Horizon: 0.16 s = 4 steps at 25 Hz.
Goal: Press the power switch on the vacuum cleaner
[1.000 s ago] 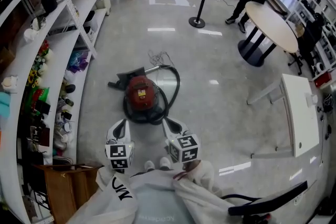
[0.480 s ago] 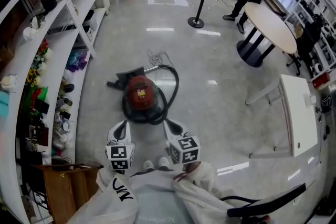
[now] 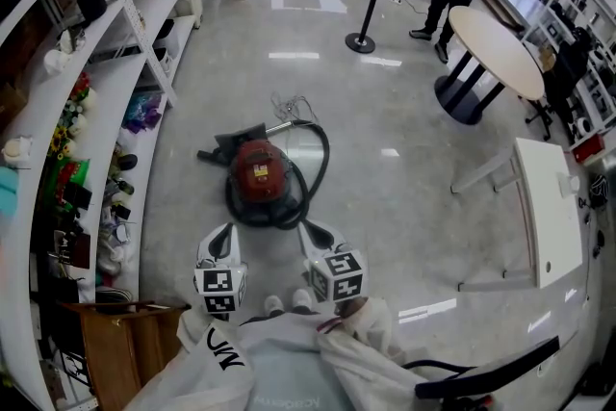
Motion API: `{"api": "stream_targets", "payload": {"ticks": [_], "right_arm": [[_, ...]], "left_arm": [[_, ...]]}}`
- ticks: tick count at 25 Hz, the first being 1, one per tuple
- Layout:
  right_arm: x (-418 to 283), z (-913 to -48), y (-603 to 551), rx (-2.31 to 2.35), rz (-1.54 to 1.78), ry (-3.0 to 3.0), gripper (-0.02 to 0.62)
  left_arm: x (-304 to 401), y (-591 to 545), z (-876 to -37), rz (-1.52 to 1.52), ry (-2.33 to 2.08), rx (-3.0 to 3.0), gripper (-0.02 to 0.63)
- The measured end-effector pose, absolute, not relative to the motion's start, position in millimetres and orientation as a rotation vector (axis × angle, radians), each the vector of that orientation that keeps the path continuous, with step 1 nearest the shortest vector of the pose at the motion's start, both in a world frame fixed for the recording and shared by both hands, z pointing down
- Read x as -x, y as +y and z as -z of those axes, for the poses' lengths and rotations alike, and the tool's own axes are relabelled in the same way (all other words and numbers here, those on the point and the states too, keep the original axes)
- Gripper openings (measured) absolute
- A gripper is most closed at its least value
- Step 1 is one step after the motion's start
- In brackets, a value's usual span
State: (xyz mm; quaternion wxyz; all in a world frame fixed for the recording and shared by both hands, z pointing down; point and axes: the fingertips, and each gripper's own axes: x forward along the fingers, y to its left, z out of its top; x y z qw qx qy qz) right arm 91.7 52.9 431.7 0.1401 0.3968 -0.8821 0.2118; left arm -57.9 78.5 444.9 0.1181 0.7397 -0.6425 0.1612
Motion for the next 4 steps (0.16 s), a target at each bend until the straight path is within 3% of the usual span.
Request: {"api": "stream_targets", "payload": {"ticks": [4], "right_arm": [[-86.9,-433.2,54.7,-1.145,-0.612,-2.545,0.0]], "left_arm": [[63.0,81.6,-446.8,-0.466,-1.882,-2.16,0.0]]}}
